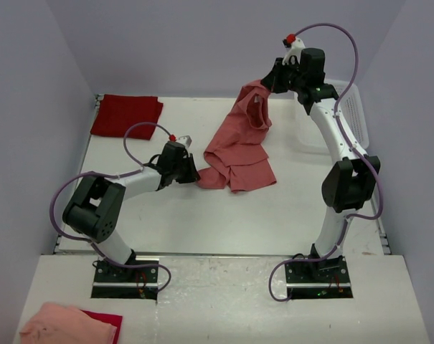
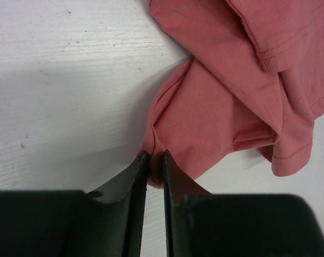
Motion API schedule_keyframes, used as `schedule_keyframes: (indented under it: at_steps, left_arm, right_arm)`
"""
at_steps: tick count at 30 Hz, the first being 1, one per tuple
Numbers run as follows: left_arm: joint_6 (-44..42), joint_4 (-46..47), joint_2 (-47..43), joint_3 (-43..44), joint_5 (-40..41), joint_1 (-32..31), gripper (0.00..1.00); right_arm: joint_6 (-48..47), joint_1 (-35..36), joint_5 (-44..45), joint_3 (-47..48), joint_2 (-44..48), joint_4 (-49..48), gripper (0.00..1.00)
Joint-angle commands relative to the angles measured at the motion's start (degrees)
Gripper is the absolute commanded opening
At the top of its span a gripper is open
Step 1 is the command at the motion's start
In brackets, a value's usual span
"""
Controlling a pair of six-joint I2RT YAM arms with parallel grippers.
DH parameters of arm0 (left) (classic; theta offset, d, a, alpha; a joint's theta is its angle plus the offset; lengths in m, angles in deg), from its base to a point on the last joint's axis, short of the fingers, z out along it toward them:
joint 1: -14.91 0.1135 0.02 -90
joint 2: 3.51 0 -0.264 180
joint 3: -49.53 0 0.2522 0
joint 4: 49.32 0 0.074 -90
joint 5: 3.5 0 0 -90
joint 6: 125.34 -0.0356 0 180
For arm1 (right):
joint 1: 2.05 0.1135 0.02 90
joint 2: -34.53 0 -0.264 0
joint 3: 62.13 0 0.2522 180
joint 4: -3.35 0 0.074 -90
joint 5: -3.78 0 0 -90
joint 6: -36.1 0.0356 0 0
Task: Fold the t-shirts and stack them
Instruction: Flatten out the tshirt
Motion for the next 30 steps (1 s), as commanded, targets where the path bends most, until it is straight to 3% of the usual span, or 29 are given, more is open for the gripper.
schedule_keyframes:
  at_steps: [1, 4, 5, 10, 22, 26, 29, 30]
  left_arm:
    - [0.7, 1.6, -1.7, -0.1, -0.2, -0.3, 0.16]
    - [0.8, 0.8, -3.1, -1.1, 0.3, -0.3, 0.08]
    - [0.9, 0.3, -3.5, -1.3, 0.4, -0.3, 0.00]
    - [2.2, -0.5, -8.2, -3.8, 1.2, -0.3, 0.00]
    - [6.5, -25.2, -28.7, -4.4, 17.6, 0.0, 0.00]
    - [6.7, -27.5, -32.0, -4.2, 20.8, 0.3, 0.00]
    - [6.0, -27.8, -31.0, -3.6, 20.3, 0.5, 0.00]
    - [5.9, -27.6, -29.9, -3.5, 20.1, 0.5, 0.00]
  right_arm:
    - [0.8, -0.5, -1.0, -0.3, 3.2, -2.6, 0.00]
    - [0.9, -0.6, -0.1, -0.6, 3.2, -2.6, 0.00]
    - [0.6, -0.5, 0.1, -0.8, 3.2, -2.6, 0.00]
    - [-0.5, -0.6, 3.1, -0.9, 2.5, -1.7, 0.00]
    - [-0.3, -0.6, 4.6, -5.1, 4.1, -0.5, 0.00]
    - [0.3, -0.6, 6.2, -6.4, 4.2, 1.4, 0.02]
    - [0.2, -0.5, 7.7, -5.3, 2.7, 4.9, 0.52]
    - [0.2, -0.4, 9.2, -5.5, 2.6, 5.6, 0.79]
